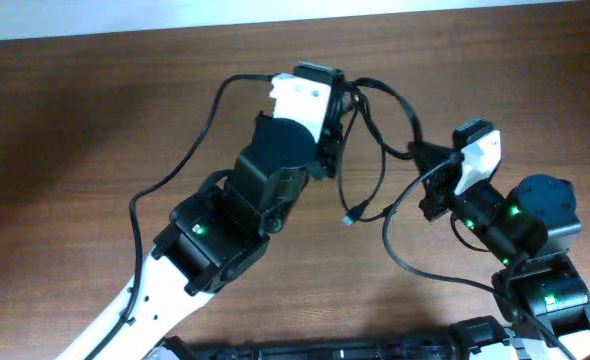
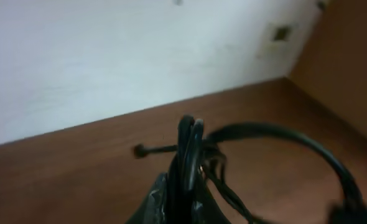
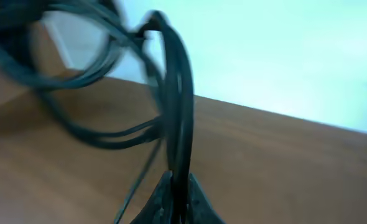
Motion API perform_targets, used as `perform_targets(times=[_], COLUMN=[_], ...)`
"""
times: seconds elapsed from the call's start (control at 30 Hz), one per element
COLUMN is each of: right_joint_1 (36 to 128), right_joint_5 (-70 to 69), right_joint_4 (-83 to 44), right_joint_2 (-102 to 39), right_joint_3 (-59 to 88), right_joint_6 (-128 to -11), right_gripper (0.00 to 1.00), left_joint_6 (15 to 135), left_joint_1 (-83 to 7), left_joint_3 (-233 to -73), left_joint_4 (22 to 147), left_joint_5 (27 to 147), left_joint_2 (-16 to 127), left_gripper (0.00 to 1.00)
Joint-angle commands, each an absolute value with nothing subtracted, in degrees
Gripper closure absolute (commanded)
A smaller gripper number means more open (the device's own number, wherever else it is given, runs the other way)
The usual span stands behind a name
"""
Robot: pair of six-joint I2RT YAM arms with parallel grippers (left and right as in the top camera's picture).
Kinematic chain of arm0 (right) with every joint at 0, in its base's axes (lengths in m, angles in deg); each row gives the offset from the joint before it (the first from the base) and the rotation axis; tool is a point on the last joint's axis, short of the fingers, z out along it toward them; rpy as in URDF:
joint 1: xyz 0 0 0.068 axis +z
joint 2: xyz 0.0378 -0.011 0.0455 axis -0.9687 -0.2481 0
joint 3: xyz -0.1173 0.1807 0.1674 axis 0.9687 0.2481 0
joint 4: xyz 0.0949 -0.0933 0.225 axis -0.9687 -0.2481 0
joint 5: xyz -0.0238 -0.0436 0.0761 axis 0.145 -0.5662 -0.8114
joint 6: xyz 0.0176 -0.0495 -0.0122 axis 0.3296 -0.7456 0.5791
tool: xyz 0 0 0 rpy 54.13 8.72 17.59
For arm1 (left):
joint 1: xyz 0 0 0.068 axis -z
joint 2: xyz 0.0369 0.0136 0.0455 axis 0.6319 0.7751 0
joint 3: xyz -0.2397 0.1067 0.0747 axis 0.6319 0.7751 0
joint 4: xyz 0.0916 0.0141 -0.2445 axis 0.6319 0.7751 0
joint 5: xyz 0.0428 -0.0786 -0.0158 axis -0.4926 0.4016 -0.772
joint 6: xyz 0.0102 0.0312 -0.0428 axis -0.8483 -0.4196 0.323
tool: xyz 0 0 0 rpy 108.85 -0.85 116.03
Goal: Untangle cables
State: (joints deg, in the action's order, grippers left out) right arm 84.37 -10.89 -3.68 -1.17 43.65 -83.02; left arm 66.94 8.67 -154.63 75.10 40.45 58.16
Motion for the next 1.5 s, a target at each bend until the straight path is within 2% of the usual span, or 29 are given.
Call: perform_targets(times=[0.0,0.07,0.13,0.27,0.3,0.5,0.63,0.77,0.87,1.23,1.3,1.33,1.47], right_joint_1=[84.6,84.6,84.6,84.6,84.6,84.6,84.6,84.6,84.6,84.6,84.6,84.6,84.6], right_joint_5=[-0.6,0.3,0.5,0.5,0.5,-0.7,-9.9,-16.8,-17.8,-19.3,-20.2,-20.1,-20.1], right_joint_4=[-4.2,-4.2,-4.4,-5.3,-5.6,-6.8,-6.4,-5.8,-5.6,-4.8,-4.2,-4.2,-4.1], right_joint_2=[-0.8,-0.8,-0.8,-0.8,-0.8,-0.7,-0.7,-0.7,-0.7,-0.7,-0.7,-0.7,-0.8], right_joint_3=[43.5,43.5,43.5,43.5,43.5,43.5,43.5,43.5,43.5,43.5,43.5,43.5,43.5], right_joint_6=[-79.4,-79.4,-79.4,-79.4,-79.4,-79.4,-80.6,-84.6,-85.0,-84.9,-84.9,-84.9,-84.9], right_gripper=[0.93,0.85,0.71,0.51,0.47,0.46,0.27,0.13,0.09,0.08,0.05,0.0,0.01], left_joint_6=[58.1,54.3,50.0,48.1,48.1,48.2,48.2,48.8,48.8,52.2,52.3,52.3,53.4], left_joint_1=[8.3,8.3,8.3,8.3,8.3,8.3,8.3,8.3,8.1,8.0,8.0,8.0,8.0], left_joint_3=[-155.5,-155.5,-155.5,-155.5,-155.5,-155.5,-155.5,-155.5,-155.5,-155.5,-155.5,-155.5,-155.5], left_joint_4=[74.5,74.5,74.6,74.6,74.5,74.4,74.3,74.3,74.3,74.3,74.3,74.3,74.3], left_joint_5=[52.9,57.6,61.8,62.7,62.6,53.9,43.7,37.0,36.5,38.4,40.2,40.7,44.4], left_joint_2=[57.8,57.8,57.8,57.8,57.8,57.8,57.8,57.8,57.8,57.8,57.8,57.8,57.8], left_gripper=[1.0,1.0,1.0,1.0,1.0,1.0,1.0,1.0,1.0,1.0,1.0,1.0,1.0])
